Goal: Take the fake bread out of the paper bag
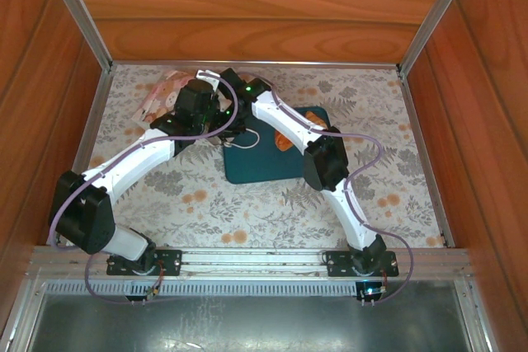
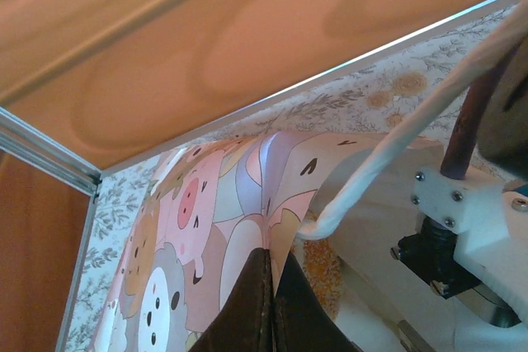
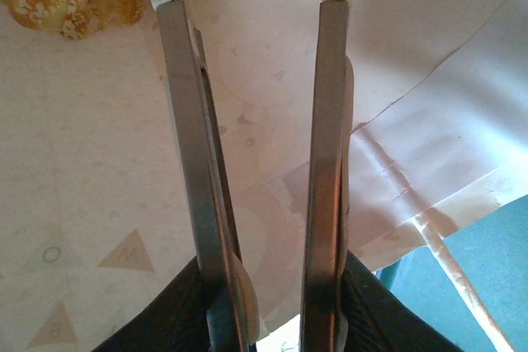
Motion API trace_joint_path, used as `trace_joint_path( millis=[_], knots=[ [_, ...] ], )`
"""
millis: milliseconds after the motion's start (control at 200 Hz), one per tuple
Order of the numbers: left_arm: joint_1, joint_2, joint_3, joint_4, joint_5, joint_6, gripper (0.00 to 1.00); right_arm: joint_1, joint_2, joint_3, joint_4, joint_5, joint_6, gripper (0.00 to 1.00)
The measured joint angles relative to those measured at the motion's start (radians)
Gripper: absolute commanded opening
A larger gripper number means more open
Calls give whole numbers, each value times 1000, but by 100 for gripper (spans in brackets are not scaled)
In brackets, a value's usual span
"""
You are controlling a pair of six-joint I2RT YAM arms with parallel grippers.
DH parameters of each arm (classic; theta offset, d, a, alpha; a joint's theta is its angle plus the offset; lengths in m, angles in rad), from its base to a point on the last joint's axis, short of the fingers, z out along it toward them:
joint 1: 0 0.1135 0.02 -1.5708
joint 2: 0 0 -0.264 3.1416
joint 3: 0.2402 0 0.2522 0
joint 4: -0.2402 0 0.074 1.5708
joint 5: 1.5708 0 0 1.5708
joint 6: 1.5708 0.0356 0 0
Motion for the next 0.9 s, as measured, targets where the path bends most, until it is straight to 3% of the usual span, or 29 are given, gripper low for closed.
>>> trace_joint_path(
  millis=[155,900],
  knots=[
    [-3,-1,-2,9,2,12,0,-2,-71,-101,14,22,-8,0],
    [-8,-6,-2,26,3,48,0,11,-344,-377,79,122,-16,0]
  ],
)
